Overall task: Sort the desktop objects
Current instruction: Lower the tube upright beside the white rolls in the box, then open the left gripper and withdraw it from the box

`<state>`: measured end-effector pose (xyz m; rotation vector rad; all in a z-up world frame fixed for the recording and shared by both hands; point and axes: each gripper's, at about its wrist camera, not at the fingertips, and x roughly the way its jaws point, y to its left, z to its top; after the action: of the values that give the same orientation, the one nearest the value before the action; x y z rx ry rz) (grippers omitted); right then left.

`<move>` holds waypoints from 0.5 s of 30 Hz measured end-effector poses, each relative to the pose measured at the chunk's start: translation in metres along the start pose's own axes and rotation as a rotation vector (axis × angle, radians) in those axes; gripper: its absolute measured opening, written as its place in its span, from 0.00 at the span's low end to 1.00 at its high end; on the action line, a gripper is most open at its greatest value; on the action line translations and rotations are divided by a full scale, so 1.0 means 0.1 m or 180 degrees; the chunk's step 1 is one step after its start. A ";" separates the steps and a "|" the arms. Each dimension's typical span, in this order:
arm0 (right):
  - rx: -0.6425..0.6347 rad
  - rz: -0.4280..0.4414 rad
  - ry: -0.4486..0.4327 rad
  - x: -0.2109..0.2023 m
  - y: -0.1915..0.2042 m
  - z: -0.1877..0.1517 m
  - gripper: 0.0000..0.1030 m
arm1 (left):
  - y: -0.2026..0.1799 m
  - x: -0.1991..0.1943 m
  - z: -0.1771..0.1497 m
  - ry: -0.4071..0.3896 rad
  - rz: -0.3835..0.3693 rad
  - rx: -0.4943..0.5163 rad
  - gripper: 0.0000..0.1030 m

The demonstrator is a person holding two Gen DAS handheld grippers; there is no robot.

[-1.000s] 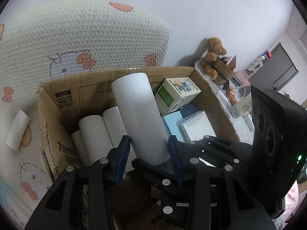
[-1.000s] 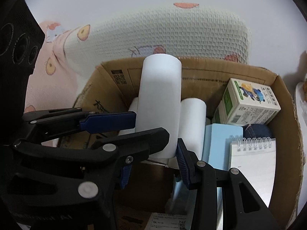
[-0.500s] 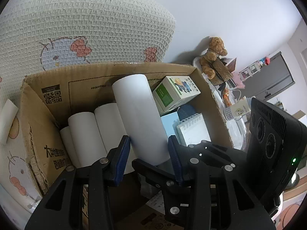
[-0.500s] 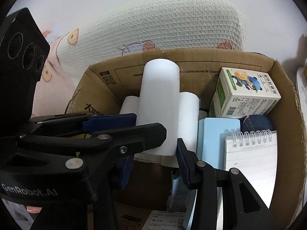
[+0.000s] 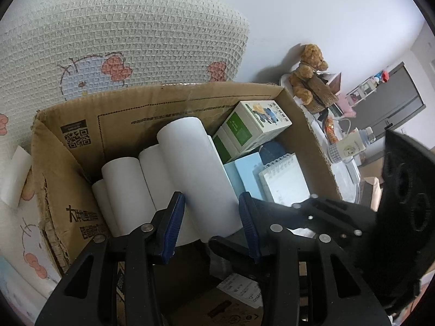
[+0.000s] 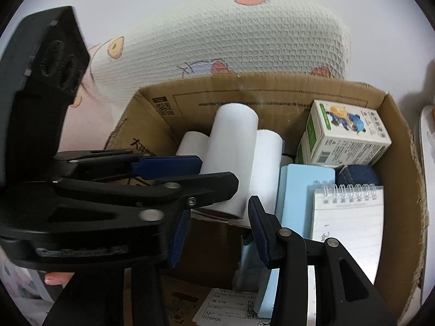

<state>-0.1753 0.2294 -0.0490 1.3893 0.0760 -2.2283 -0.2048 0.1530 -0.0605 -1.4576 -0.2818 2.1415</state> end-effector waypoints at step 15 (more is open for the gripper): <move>0.0056 0.0041 -0.0033 0.03 -0.08 0.07 0.39 | 0.05 -0.06 0.02 -0.0160 -0.0047 -0.0076 0.45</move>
<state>-0.1856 0.2331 -0.0495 1.3836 0.0438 -2.2305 -0.2060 0.1464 -0.0574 -1.4121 -0.3368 2.1724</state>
